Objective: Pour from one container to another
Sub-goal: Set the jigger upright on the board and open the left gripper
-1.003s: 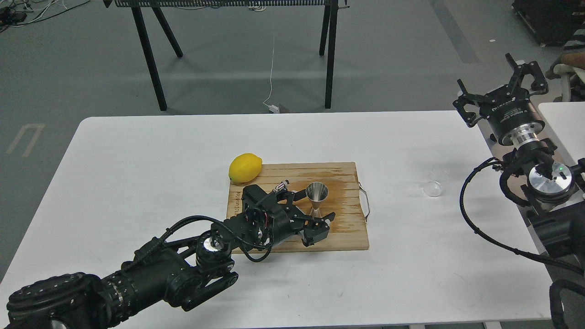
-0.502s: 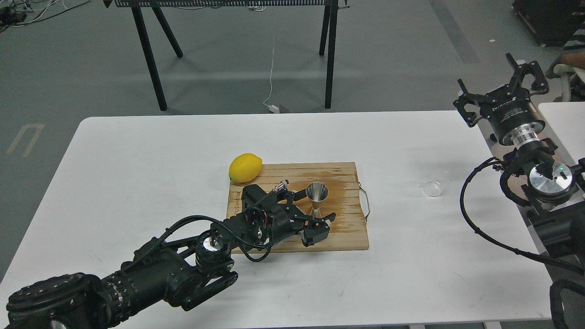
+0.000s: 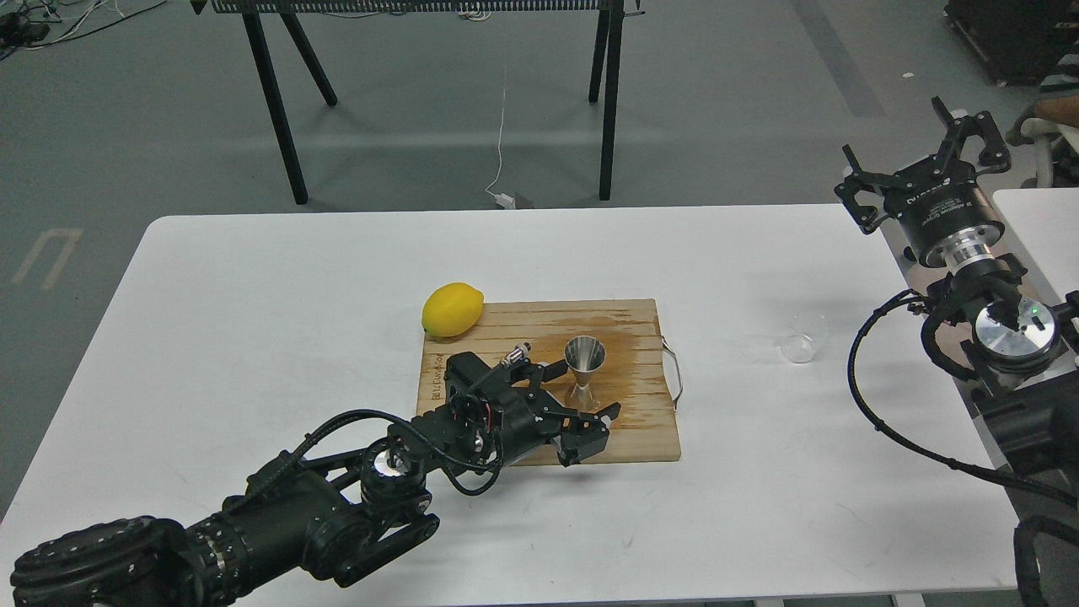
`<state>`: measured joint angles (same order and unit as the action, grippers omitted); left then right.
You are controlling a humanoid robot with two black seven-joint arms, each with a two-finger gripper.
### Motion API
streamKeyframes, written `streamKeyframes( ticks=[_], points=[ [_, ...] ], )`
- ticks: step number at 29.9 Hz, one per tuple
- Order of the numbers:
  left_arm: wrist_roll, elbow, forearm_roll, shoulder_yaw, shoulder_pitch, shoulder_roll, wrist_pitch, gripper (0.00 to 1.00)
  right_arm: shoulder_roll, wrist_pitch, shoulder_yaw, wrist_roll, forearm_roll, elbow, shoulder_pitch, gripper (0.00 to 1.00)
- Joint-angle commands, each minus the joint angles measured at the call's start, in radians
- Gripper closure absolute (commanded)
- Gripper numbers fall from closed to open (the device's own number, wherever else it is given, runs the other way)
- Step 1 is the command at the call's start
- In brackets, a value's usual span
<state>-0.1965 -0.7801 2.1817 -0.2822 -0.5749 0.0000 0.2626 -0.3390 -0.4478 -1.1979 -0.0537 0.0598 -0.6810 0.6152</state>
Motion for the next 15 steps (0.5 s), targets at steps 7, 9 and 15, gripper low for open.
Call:
streamKeyframes(
  ticks=[7, 9, 15],
  points=[
    [-0.001, -0.056, 0.000, 0.000, 0.001, 0.020, 0.015, 0.02, 0.000, 0.000, 0.000, 0.000, 0.000, -0.002, 0.000, 0.01],
    [0.000, -0.087, 0.000, 0.001, 0.003, 0.054, 0.015, 0.02, 0.000, -0.002, 0.000, 0.000, 0.000, -0.002, 0.001, 0.01],
    [0.000, -0.146, 0.000, -0.002, 0.015, 0.139, 0.015, 0.02, 0.000, -0.003, -0.002, 0.000, 0.000, 0.000, 0.001, 0.01]
  ],
)
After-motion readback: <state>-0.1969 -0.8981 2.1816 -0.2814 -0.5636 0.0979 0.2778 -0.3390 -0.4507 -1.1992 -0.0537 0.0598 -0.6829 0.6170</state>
